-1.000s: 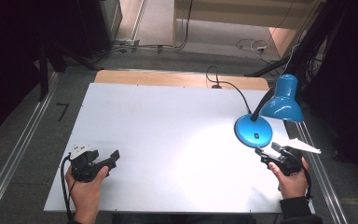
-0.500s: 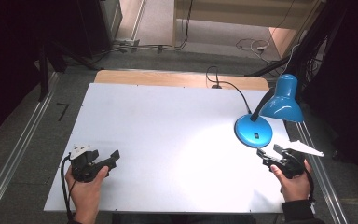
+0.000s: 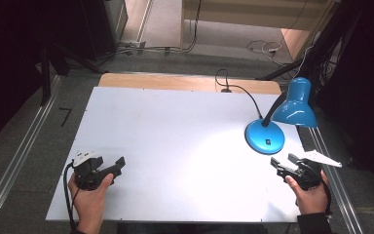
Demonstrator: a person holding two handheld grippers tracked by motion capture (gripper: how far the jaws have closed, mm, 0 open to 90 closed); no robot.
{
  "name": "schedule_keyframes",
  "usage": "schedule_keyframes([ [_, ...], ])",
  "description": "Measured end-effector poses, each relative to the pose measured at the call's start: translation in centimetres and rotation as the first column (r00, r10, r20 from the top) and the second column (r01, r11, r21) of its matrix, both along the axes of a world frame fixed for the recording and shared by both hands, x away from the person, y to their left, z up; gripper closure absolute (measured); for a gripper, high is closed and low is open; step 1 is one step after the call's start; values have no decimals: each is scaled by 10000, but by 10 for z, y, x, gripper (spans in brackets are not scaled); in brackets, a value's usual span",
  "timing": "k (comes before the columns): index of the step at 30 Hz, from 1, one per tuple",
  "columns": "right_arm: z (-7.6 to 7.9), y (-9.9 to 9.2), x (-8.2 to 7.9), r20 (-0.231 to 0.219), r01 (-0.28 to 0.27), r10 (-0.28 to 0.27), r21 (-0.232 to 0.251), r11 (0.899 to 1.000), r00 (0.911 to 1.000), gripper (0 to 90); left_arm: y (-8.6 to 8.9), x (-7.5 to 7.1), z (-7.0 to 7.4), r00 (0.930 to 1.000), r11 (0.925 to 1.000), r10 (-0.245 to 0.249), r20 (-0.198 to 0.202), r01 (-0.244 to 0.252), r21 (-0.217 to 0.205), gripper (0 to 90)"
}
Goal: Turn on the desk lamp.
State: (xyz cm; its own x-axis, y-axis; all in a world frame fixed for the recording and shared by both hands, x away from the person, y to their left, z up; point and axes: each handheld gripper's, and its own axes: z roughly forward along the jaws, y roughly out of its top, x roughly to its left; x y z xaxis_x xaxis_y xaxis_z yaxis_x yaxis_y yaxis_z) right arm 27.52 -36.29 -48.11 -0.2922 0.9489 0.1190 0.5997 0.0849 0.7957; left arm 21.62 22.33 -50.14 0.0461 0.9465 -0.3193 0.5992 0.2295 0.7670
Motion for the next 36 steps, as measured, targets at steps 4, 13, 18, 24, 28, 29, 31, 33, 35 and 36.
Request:
schedule_keyframes([
  [4, 0, -2, -2, -35, -3, 3, 19, 10000, 10000, 226, 0, 0, 0, 10000, 10000, -7, 3, 7, 3, 168],
  [13, 0, -5, -6, -54, 38, -38, 25, 10000, 10000, 226, 0, 0, 0, 10000, 10000, -5, 3, 5, 10, 168],
  [18, 0, -5, -9, -31, -10, 10, 57, 10000, 10000, 226, 0, 0, 0, 10000, 10000, -10, -5, 10, 21, 168],
  [24, 1, -6, -12, 7, -37, 36, 77, 10000, 10000, 226, 0, 0, 0, 10000, 10000, -10, -11, 10, 27, 168],
  [28, 1, -7, -14, -17, -60, 60, 64, 10000, 10000, 226, 0, 0, 0, 10000, 10000, -12, -9, 12, 25, 168],
  [29, 1, -7, -15, -8, -67, 67, 52, 10000, 10000, 226, 0, 0, 0, 10000, 10000, -9, -10, 9, 23, 168],
  [31, 1, -7, -16, -17, -48, 48, 40, 10000, 10000, 226, 0, 0, 0, 10000, 10000, -17, -8, 17, 25, 168],
  [33, 1, -8, -17, -30, -40, 40, 61, 10000, 10000, 226, 0, 0, 0, 10000, 10000, -20, -14, 20, 32, 168],
  [35, 1, -8, -18, -46, -37, 37, 32, 10000, 10000, 226, 0, 0, 0, 10000, 10000, -21, -10, 21, 32, 168],
  [36, 1, -9, -18, -51, -26, 26, -19, 10000, 10000, 226, 0, 0, 0, 10000, 10000, -20, -10, 21, 30, 168],
])
